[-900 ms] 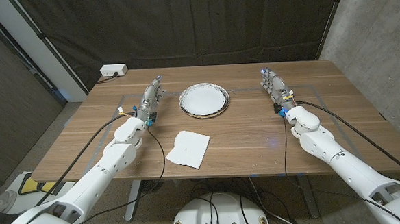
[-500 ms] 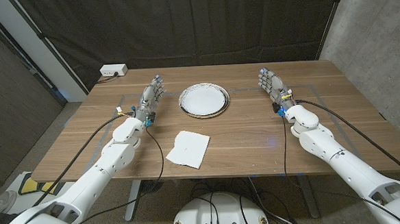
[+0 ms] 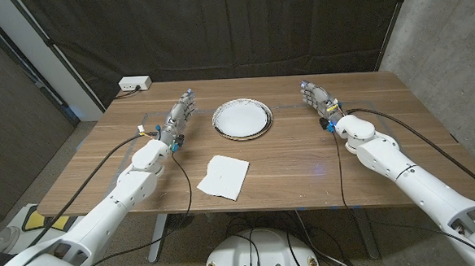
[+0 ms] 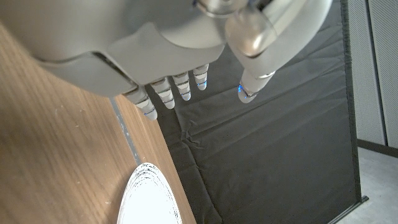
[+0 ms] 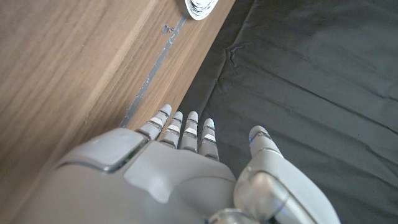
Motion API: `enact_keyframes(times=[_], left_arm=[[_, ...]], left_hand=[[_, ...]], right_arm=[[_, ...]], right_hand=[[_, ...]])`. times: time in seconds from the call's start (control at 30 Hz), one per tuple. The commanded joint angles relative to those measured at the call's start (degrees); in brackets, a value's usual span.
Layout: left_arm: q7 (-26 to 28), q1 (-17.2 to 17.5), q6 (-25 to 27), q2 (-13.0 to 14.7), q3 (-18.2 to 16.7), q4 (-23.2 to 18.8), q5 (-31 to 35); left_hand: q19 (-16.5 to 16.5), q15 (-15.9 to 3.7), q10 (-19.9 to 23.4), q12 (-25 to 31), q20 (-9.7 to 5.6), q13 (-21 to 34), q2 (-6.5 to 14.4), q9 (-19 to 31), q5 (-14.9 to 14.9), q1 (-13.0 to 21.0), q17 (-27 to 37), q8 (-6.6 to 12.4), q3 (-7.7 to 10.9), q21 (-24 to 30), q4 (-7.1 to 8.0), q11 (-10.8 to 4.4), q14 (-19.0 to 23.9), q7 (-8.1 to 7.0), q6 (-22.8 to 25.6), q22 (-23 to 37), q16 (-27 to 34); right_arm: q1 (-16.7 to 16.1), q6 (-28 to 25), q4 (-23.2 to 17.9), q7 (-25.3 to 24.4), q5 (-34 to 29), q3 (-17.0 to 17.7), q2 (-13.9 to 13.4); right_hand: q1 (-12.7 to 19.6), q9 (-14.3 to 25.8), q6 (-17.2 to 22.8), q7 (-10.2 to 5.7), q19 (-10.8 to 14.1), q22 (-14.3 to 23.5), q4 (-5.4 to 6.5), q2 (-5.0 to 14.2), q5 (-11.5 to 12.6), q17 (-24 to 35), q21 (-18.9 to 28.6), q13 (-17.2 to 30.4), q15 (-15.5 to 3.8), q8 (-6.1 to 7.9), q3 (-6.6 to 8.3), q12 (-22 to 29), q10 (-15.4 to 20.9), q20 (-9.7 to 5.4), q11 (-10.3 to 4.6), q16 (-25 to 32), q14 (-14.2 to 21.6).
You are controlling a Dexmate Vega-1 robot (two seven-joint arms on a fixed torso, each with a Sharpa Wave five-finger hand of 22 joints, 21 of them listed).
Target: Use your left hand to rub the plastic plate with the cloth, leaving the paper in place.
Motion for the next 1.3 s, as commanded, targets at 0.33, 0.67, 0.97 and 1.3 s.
enact_keyframes(times=[0.33,0.67,0.97,1.3], left_arm=[[1.4,1.8,-4.1,5.2,0.3,-2.7,11.9],[0.2,4.0,-6.4,8.3,-1.1,-3.9,15.5],[-1.3,6.2,-9.6,11.6,-2.9,-4.2,18.6],[-3.8,7.8,-12.5,14.8,-4.7,-4.4,21.4]], left_hand=[[0.1,0.17,0.7,0.3,0.6,0.1,0.2,0.1,0.3,0.4,0.2,0.38,0.46,0.3,-0.19,-0.23,0.7,0.14,0.7,0.1,0.3],[0.2,0.16,1.5,0.4,0.54,0.1,0.1,0.1,0.2,0.4,0.2,0.5,0.44,0.3,-0.22,-0.06,1.0,0.33,1.6,0.1,0.3],[0.2,0.19,2.4,0.5,0.56,0.1,0.1,0.1,0.1,0.4,0.2,0.63,0.4,0.3,-0.24,0.18,1.2,0.75,2.7,0.1,0.3],[0.2,0.09,3.2,0.6,0.52,0.1,0.0,0.1,0.1,0.4,0.2,0.87,0.38,0.4,-0.25,0.1,1.3,0.99,4.1,0.1,0.3]], right_arm=[[7.5,-20.2,-9.4,-3.8,-10.0,-8.6,-4.1],[12.4,-30.0,-12.0,-4.6,-15.0,-14.6,-3.6],[18.1,-37.7,-12.1,-3.8,-19.8,-21.1,-1.7],[23.1,-43.3,-10.6,-3.6,-24.1,-27.0,1.1]], right_hand=[[1.0,0.1,0.7,-0.34,-0.2,0.1,-0.51,0.36,0.6,0.1,0.0,0.1,-0.2,0.18,0.27,0.1,0.8,0.19,-0.49,0.3,0.1],[1.6,0.1,1.0,-0.52,0.2,0.0,-0.91,0.51,0.7,0.0,0.1,0.1,-0.66,0.17,0.55,0.1,1.0,0.15,-1.19,0.3,0.3],[2.0,0.1,1.3,-0.75,0.5,-0.1,-1.23,0.59,0.8,-0.1,0.2,0.1,-1.17,0.18,0.76,0.2,1.3,0.01,-1.67,0.4,0.4],[2.7,0.1,1.5,-1.2,1.1,-0.2,-1.58,0.96,0.8,-0.1,0.3,0.0,-1.93,0.16,1.15,0.3,1.8,-0.33,-2.2,0.5,0.9]])
